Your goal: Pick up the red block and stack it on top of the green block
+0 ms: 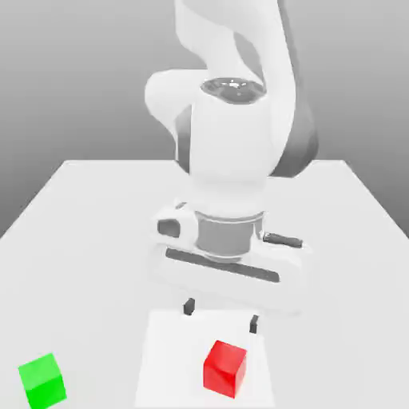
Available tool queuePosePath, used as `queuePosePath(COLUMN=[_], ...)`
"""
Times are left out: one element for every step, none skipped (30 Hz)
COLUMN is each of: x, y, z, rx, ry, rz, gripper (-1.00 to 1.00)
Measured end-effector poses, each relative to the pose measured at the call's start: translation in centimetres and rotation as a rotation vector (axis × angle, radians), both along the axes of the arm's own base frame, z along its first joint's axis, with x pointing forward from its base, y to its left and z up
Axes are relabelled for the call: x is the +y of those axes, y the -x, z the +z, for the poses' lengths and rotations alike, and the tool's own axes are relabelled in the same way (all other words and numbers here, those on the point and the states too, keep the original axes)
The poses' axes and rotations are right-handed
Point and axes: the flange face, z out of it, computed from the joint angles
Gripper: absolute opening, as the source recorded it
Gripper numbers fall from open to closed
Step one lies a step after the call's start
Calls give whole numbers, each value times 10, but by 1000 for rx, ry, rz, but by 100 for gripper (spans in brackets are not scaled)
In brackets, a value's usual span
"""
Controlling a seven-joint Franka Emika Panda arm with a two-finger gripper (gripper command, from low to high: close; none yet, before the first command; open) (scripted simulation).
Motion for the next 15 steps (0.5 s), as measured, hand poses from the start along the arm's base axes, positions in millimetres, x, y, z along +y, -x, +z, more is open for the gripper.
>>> queuePosePath(x=[0, 1, 1, 1, 1, 1, 1, 1, 1, 1, 1, 1, 1, 1, 1], y=[1, 1, 2, 2, 3, 3, 3, 3, 3, 3, 3, 3, 3, 2, 2], z=[-13, -26, -39, -51, -63, -63, -63, -63, -63, -63, -68, -65, -57, -47, -36], rx=[7, 11, 13, 14, 15, 15, 15, 14, 14, 14, 15, 14, 14, 14, 14], ry=[-3, -5, -6, -7, -6, -6, -6, -6, -6, -6, -6, -6, -6, -6, -6], rz=[-5, -7, -9, -9, -9, -9, -8, -8, -8, -9, -8, -9, -10, -10, -10], gripper=[0, 0, 0, 0, -100, -100, -100, -100, -100, -100, -100, -100, -100, -100, -100])
